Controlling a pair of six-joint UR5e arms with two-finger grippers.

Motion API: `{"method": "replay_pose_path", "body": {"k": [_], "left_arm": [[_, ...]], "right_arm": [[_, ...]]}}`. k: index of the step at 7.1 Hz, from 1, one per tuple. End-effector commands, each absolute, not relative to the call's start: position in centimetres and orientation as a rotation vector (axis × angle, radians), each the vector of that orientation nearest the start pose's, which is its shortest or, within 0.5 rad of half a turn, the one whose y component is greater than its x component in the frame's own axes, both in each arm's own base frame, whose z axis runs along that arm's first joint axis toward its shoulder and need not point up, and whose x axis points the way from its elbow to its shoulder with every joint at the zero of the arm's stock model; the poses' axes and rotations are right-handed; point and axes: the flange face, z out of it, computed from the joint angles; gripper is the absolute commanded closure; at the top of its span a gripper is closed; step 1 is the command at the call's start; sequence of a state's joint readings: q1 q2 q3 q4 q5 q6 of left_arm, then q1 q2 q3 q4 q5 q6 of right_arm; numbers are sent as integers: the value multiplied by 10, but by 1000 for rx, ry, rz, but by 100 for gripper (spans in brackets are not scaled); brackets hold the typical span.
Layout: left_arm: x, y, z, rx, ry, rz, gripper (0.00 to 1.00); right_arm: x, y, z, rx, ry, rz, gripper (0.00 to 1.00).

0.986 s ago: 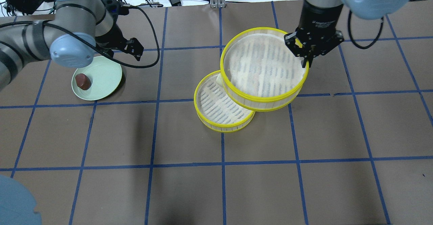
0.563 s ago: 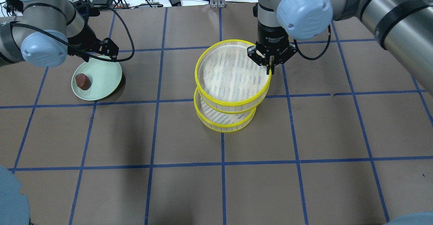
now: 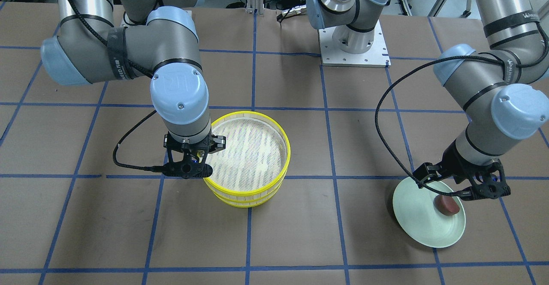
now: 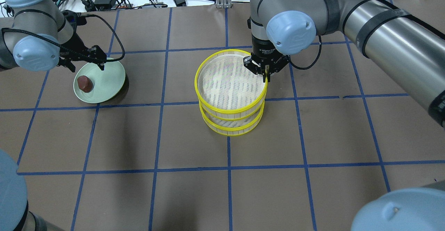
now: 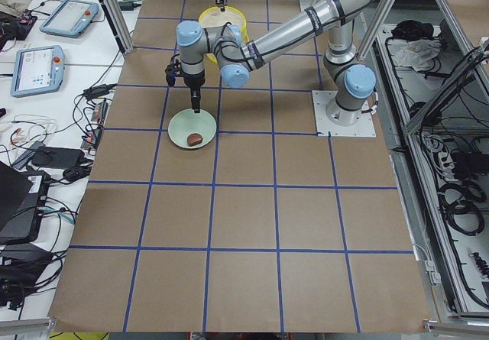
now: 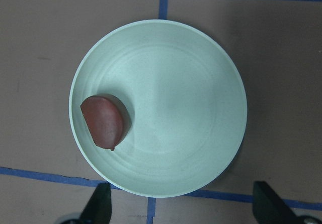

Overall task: Place buns in different layers of steamer
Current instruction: 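Restack the top tier with the right gripper while the left moves to the plate, then grasp the dark red bun with the left gripper while the right releases the tier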

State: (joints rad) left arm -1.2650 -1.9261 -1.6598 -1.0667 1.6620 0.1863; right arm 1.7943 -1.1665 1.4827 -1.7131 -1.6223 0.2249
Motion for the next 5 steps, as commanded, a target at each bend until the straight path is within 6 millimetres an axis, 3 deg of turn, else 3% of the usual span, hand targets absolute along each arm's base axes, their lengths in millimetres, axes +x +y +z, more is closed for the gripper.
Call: {"method": "replay_pose_path", "body": {"k": [1, 3, 5], "left_arm": [[97, -623, 286, -314, 3010, -26, 0], [132, -621, 273, -399, 3007, 2, 0], [135, -624, 255, -486, 3007, 37, 0]], "right_arm": [[262, -573, 299, -8, 3223, 264, 100], [262, -575, 289, -5, 3223, 259, 100], [266, -574, 287, -2, 3215, 265, 100]]}}
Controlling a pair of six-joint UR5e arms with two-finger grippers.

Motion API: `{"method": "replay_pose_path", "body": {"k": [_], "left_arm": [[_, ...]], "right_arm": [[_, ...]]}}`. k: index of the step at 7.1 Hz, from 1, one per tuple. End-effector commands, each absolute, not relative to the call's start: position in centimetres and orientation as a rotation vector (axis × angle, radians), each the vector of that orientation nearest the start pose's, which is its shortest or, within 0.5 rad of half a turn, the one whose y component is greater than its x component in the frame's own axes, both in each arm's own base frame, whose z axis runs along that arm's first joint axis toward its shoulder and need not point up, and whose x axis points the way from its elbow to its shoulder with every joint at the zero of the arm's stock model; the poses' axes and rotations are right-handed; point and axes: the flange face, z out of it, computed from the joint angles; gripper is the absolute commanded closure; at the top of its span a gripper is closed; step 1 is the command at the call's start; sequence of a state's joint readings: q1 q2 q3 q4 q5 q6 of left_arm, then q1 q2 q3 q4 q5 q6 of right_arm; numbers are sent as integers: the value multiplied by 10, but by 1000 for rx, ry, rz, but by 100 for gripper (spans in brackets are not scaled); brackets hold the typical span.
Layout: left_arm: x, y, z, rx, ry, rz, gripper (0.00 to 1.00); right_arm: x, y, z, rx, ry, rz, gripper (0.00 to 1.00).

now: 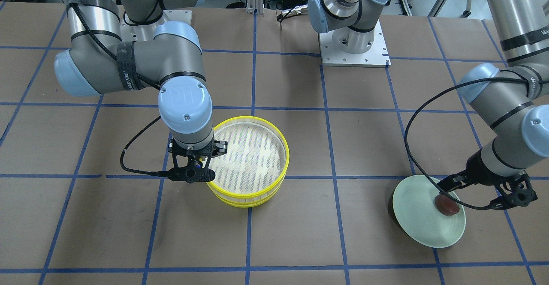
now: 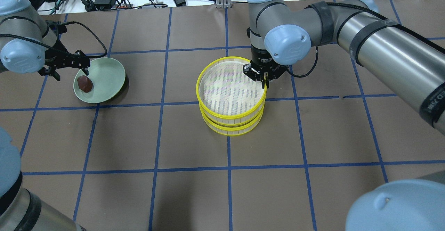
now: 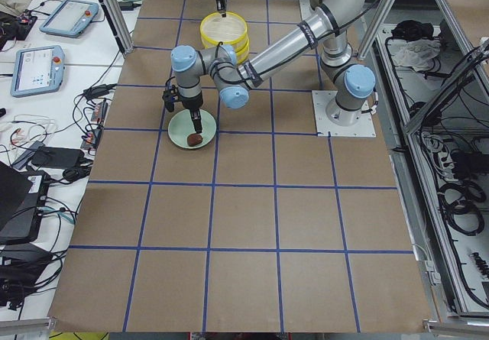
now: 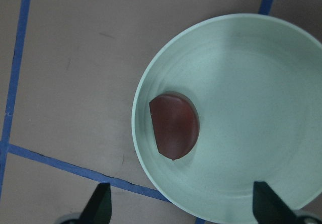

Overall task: Place buns in different layers of steamer
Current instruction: 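Grasp the dark red bun with the left gripper while the right releases the tier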

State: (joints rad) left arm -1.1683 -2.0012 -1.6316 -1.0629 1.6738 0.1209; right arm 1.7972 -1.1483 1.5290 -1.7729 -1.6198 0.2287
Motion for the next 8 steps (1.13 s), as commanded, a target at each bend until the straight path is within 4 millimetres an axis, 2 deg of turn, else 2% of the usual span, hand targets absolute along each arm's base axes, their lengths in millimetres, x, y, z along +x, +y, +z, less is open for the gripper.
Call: {"method": "replay_pose_path", "body": {"k": [1, 2, 3, 5, 7, 8], "left_arm": [[136, -627, 247, -507, 3007, 35, 0], [138, -630, 236, -502, 3007, 42, 0], [140, -635, 222, -511, 3009, 67, 5], [143, -643, 214, -525, 3010, 72, 20], [143, -644, 207, -525, 3013, 88, 29], [144, -646, 206, -525, 3012, 84, 30]], "right_arm": [[267, -572, 285, 0, 3222, 273, 100], [268, -568, 281, -16, 3229, 283, 100], [266, -568, 282, -24, 3248, 275, 100], [266, -567, 282, -19, 3246, 281, 100], [266, -563, 276, -14, 3240, 302, 100], [266, -562, 275, -19, 3243, 309, 62]]}}
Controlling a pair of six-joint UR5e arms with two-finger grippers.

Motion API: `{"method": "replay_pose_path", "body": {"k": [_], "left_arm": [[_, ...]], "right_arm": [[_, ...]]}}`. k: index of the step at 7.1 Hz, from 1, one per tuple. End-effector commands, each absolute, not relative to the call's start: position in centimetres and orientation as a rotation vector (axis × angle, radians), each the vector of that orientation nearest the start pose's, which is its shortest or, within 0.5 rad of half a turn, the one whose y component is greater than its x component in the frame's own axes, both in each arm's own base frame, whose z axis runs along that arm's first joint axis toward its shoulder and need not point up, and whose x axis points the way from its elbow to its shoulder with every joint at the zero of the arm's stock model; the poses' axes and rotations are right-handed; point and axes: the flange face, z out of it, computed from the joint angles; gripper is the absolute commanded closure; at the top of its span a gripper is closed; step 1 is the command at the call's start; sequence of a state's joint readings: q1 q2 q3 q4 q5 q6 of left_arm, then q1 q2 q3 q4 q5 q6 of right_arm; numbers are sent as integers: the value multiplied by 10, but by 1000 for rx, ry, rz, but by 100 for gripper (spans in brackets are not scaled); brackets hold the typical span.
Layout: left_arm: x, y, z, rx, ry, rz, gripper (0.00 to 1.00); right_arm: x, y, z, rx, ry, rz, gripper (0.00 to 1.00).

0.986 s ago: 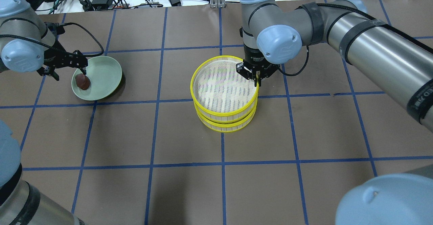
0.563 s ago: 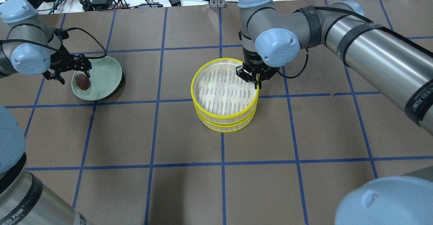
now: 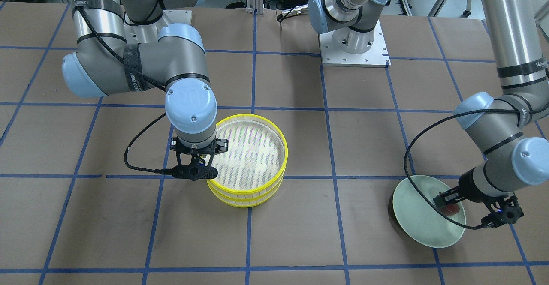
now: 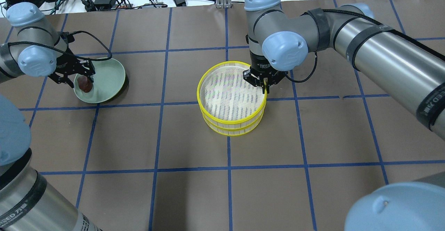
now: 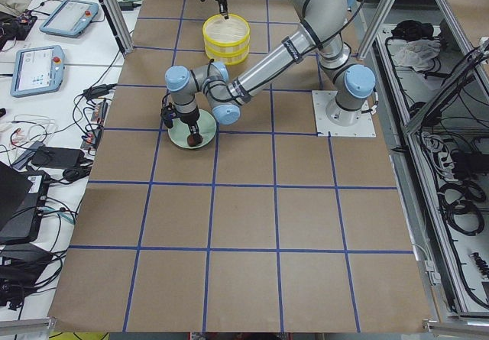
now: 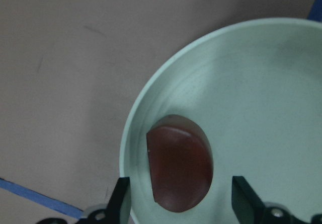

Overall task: Place buns in different layers of steamer
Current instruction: 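Grasp the dark red bun with the left gripper while the right releases the tier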

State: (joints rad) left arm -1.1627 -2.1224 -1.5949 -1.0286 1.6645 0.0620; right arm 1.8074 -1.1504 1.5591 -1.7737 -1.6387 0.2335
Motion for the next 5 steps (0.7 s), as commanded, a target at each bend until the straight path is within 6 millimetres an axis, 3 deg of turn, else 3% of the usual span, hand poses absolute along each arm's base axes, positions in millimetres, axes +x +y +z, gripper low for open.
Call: {"method": "replay_pose_path", "body": {"k": [1, 2, 3, 4, 5], "left_arm": [[145, -648, 207, -525, 3011, 79, 30], [146, -651, 205, -525, 3011, 77, 35], [147, -653, 203, -527, 3011, 81, 50], [147, -654, 203, -528, 3014, 78, 80], [147, -654, 204, -526, 3016, 77, 96]], "right_arm": [[266, -562, 275, -32, 3244, 312, 1], [266, -563, 283, -44, 3243, 287, 0], [265, -556, 322, -47, 3231, 182, 0], [258, -543, 361, -96, 3227, 123, 0], [247, -524, 400, -83, 3219, 103, 0]]}}
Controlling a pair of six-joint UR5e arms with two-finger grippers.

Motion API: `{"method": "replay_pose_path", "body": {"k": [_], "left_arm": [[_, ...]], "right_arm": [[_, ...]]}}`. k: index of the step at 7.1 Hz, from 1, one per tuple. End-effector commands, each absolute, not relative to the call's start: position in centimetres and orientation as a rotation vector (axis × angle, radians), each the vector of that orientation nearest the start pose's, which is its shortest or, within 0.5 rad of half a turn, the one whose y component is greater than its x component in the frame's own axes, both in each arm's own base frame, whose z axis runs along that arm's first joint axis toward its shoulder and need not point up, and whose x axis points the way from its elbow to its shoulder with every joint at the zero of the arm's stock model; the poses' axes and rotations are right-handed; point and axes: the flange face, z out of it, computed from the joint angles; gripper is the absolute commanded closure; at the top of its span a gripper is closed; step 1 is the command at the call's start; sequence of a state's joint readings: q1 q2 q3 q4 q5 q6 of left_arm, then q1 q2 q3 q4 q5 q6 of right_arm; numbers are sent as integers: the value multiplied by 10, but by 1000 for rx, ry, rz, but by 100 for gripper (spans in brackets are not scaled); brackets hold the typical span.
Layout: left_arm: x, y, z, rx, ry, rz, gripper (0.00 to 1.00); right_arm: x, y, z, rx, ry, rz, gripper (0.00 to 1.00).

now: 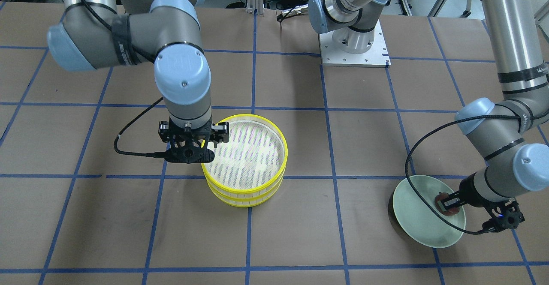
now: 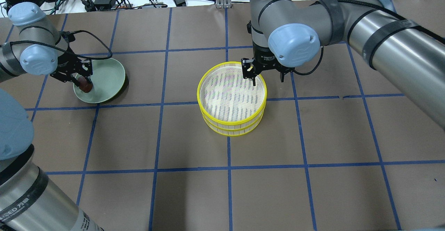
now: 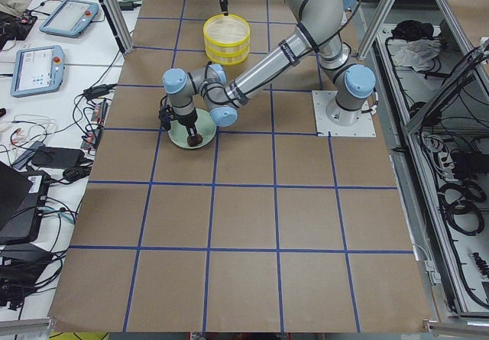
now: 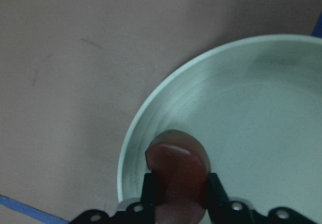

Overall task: Place buns in different layers of steamer
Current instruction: 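Grasp the dark red bun with the left gripper while the right releases the tier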

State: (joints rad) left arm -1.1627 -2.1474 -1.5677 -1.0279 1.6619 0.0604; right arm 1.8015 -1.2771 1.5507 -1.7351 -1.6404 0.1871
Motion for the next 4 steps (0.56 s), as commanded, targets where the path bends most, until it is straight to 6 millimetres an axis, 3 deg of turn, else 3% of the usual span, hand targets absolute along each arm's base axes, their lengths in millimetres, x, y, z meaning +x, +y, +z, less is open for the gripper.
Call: {"method": "replay_pose_path", "body": {"k": [1, 3, 4], "left_arm": [[146, -654, 205, -531, 3028, 73, 100], [134, -655, 233, -526, 3059, 4, 100], [120, -656, 260, -486, 3057, -47, 100]], "right_arm": [[237, -499, 442, -70, 3216, 70, 0], [221, -469, 499, -49, 3222, 99, 0], [210, -456, 522, -22, 3211, 59, 0]]}}
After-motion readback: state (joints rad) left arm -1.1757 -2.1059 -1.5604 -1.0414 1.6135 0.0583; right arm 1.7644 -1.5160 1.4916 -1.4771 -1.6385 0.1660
